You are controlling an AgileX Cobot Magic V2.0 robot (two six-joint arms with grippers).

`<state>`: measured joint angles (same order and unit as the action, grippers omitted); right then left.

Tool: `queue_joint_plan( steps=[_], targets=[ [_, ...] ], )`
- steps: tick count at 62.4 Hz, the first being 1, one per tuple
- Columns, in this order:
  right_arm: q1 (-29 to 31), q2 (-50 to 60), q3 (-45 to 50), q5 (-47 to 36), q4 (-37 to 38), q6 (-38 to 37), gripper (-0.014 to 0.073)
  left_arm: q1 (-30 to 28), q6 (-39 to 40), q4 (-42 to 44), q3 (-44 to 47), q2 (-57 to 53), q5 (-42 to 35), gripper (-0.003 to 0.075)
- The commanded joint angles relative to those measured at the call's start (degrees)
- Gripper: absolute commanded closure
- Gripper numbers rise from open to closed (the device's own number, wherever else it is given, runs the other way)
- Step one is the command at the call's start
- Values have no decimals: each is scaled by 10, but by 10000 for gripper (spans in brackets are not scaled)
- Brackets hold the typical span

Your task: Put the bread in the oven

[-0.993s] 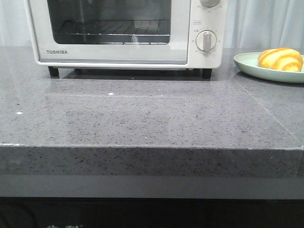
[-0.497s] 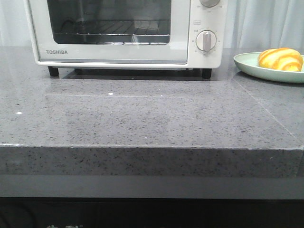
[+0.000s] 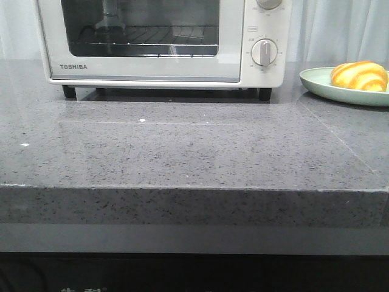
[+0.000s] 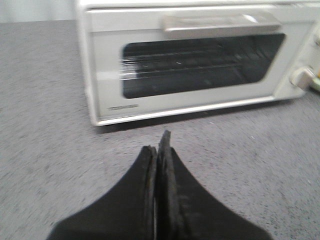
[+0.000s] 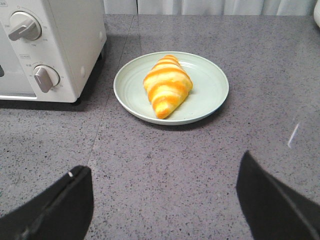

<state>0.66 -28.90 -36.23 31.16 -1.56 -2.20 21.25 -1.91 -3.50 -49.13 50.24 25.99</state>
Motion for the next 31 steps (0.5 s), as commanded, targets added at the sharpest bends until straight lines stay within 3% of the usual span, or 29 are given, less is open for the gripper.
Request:
queue_joint_plan(
  steps=[1,12,31],
  targets=[
    [3,-7,-16,-39,0,4,-8,43,30,41,-50,42,-38,738],
    [3,-7,-16,-39,0,4,-8,100,144,170,-120,134,-44,738],
    [3,-7,-16,-43,0,4,-8,124,151,170,-229,266,-171,738]
  ],
)
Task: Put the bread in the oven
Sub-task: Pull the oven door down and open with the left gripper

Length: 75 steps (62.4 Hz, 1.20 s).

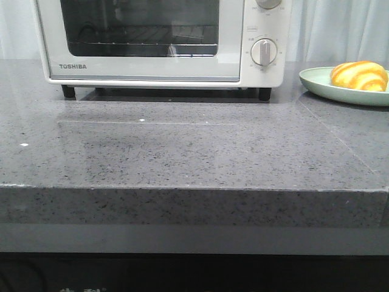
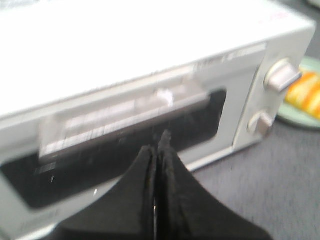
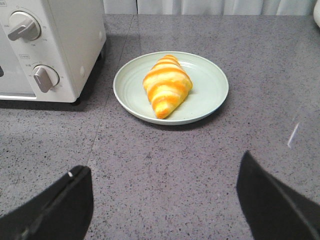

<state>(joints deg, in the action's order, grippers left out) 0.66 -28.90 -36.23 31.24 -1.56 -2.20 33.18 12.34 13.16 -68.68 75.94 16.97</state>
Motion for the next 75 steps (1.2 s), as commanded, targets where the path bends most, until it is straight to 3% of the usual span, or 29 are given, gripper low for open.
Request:
queue_joint_plan(
  steps=[1,19,39,56,75],
  targets=[
    [3,-7,-16,-45,0,4,-8,4,9,4,-37,14,-91,738],
    [3,-7,-16,-49,0,4,-8,3,9,4,-45,88,-222,738],
    [3,-7,-16,-49,0,4,-8,-14,9,-3,-45,110,-229,738],
    [3,-7,-16,-49,0,4,-8,-3,9,-8,-45,90,-106,738],
    [3,-7,-16,-49,0,4,-8,-1,9,-10,-45,46,143,738]
  ],
)
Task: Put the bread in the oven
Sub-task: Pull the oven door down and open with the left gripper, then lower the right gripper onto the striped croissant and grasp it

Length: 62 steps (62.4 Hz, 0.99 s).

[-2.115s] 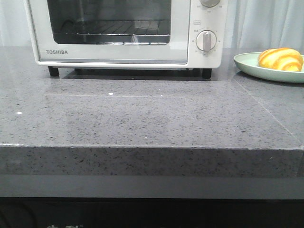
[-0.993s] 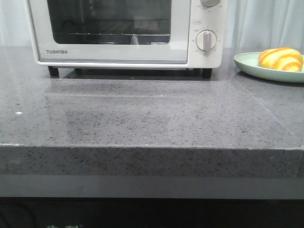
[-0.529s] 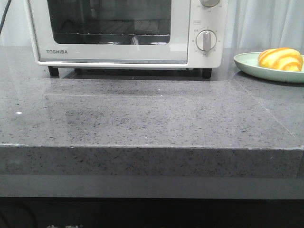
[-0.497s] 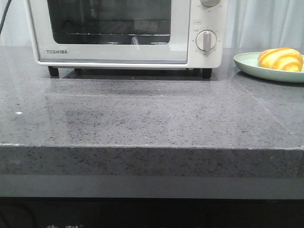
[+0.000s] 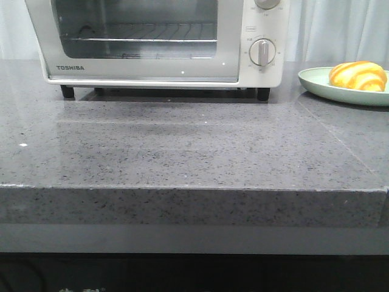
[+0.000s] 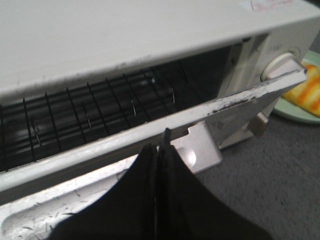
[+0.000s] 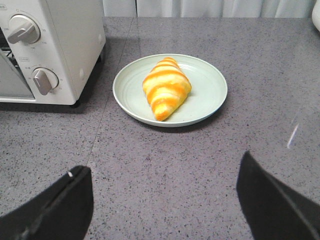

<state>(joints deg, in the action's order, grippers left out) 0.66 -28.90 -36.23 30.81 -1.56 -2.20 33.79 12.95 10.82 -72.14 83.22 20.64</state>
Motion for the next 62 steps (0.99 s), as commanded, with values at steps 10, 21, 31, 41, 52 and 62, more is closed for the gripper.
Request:
queue_joint_plan(
  steps=[10,21,31,41,52,62],
  targets=[
    [3,-7,-16,-44,0,4,-8,-7,3,-7,-10,-74,191,738],
    [3,-7,-16,-39,0,4,-8,-7,0,-5,-10,-139,251,738],
    [3,-21,-16,-27,0,4,-8,-7,-1,32,1,-211,285,738],
    [3,-78,-51,1,0,3,-8,-8,17,61,62,-282,286,738],
    [3,-180,-129,58,0,3,-8,-8,17,61,113,-332,279,738],
    [3,-287,-205,96,-1,3,-8,-8,17,59,116,-339,279,738]
  ],
)
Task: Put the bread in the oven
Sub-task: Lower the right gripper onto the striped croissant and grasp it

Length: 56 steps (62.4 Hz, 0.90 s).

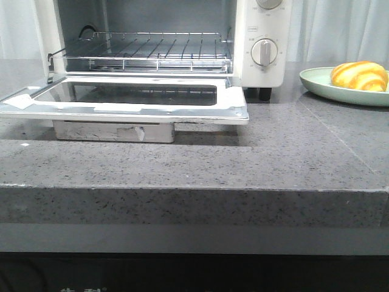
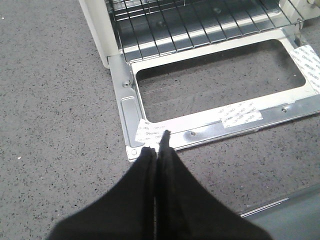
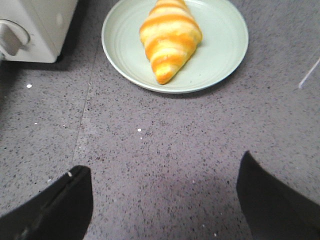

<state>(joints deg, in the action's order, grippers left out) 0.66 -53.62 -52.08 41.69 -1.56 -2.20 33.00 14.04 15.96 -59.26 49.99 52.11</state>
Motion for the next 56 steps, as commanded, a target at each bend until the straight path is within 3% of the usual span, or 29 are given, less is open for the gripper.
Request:
queue_joint_plan(
  steps=[1,25,56],
  targets=[
    [3,-54,-58,-10,-1,3,-8,0,6,7,-12,-6,-36,738],
    [7,-306,-261,77,-1,-5,-8,0,6,7,-12,-6,-37,738],
    [15,-491,-390,62,-12,-14,-8,0,6,7,-12,-6,-37,738]
  ],
)
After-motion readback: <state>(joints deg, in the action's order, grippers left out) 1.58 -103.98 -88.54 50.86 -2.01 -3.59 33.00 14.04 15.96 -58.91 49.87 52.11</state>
